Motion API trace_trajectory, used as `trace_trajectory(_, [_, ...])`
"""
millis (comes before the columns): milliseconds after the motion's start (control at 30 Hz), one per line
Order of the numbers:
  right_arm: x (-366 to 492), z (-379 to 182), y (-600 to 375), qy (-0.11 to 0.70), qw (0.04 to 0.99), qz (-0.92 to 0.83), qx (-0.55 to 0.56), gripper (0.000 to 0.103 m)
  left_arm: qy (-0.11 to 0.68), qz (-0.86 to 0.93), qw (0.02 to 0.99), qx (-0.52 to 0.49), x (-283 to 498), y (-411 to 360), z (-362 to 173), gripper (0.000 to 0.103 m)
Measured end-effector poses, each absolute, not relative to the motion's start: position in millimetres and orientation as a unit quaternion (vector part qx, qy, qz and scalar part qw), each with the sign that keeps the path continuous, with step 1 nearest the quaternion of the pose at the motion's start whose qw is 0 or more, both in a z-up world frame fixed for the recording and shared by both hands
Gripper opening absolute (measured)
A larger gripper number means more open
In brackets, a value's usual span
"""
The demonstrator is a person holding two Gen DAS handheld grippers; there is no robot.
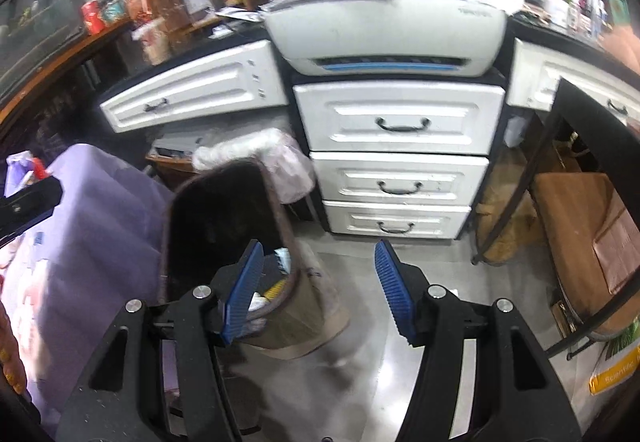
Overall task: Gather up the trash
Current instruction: 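Drop the blue snack bag into the bin from the left tool, then grasp the white bottle with the right tool while the left tool grasps the orange peel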
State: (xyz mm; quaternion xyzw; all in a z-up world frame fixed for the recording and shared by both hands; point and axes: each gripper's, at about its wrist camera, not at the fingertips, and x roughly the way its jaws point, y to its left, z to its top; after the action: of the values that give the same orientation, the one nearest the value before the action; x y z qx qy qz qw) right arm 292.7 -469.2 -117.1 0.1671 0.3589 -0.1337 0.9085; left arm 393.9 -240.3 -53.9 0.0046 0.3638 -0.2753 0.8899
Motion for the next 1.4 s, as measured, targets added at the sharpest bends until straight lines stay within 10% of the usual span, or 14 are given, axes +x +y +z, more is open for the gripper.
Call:
trace_trajectory(1033, [395.8,-28.3,-64.0,0.379,0.89,0.25,-0.053,0.076,0.341,-0.003,0.939,-0.039,347.7,148.7,-33.7,0.094])
trace_trajectory(1400, [444.8,-27.6,47.5,0.324,0.821,0.346,-0.318,0.076,0.383,-0.008,0.922,-0.057,343.4,190.5,-51.6,0.092])
